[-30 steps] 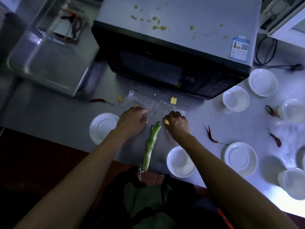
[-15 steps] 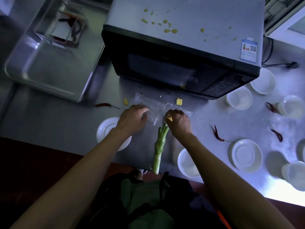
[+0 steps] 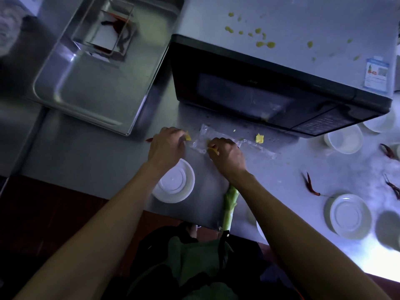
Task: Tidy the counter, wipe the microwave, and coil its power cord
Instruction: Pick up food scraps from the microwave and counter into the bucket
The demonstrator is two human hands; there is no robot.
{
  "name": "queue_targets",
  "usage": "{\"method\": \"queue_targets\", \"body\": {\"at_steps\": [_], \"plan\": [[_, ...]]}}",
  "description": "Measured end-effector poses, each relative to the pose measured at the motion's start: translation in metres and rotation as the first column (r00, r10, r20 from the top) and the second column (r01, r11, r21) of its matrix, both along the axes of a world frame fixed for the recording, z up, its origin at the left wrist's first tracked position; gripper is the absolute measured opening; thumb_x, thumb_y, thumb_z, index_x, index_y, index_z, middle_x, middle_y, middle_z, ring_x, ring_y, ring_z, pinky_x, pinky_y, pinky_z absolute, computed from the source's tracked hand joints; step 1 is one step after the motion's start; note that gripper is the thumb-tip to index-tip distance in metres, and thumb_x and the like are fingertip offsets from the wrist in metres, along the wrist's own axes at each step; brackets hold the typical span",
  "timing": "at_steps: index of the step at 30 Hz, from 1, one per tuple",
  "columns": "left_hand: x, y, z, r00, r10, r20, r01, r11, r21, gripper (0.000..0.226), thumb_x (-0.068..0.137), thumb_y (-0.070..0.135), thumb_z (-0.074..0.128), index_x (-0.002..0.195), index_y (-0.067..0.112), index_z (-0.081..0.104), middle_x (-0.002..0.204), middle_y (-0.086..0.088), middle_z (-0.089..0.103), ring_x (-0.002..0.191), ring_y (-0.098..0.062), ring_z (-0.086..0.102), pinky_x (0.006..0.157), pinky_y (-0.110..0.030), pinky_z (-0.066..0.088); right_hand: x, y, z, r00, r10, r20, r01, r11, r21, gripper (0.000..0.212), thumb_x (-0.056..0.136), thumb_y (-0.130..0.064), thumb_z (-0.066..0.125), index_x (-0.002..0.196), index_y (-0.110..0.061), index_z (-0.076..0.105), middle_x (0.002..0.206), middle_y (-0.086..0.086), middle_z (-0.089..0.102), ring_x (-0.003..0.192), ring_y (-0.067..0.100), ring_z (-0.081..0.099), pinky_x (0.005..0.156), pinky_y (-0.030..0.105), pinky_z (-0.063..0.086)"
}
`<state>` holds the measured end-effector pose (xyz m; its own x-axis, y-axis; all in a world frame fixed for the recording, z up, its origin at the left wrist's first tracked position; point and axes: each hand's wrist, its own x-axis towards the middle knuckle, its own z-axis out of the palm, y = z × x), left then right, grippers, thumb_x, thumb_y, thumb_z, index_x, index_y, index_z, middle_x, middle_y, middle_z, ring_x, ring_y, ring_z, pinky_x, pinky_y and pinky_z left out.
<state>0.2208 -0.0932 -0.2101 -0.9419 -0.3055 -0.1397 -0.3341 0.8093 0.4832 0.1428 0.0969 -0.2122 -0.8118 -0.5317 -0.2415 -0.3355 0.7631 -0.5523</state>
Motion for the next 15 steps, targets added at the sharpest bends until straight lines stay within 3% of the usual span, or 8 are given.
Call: {"method": "queue_targets", "body": {"at_steps": [9,15], "plan": [[-0.027,-0.007,-0.021,0.993,-0.094,0.069,0.102,0.988,-0.115,0.035,0.086,0.016,0.064,0.121,0.020,0.069,0.118,-0.003,0.064,0.111,-0.029,0.052,0.087,-0.046,0.043,-0.004,-0.006,-0.001,0.999,-0.051,0.014,0.051,0.999,0.008,0.018,0.089,-0.021,0.063,0.104,-0.022,0.072,0.104,0.007,0.071,0.094,0.031,0.064,0.075,0.036,0.053],[-0.024,-0.006,-0.024,0.991,-0.106,0.086,0.120,0.978,-0.168,0.025,0.089,0.018,0.062,0.112,0.017,0.070,0.115,-0.004,0.061,0.107,-0.027,0.051,0.086,-0.047,0.045,-0.008,-0.005,0.000,0.997,-0.070,0.019,0.070,0.998,-0.006,0.018,0.090,-0.021,0.063,0.105,-0.020,0.073,0.106,0.007,0.071,0.092,0.031,0.066,0.077,0.040,0.056]]}}
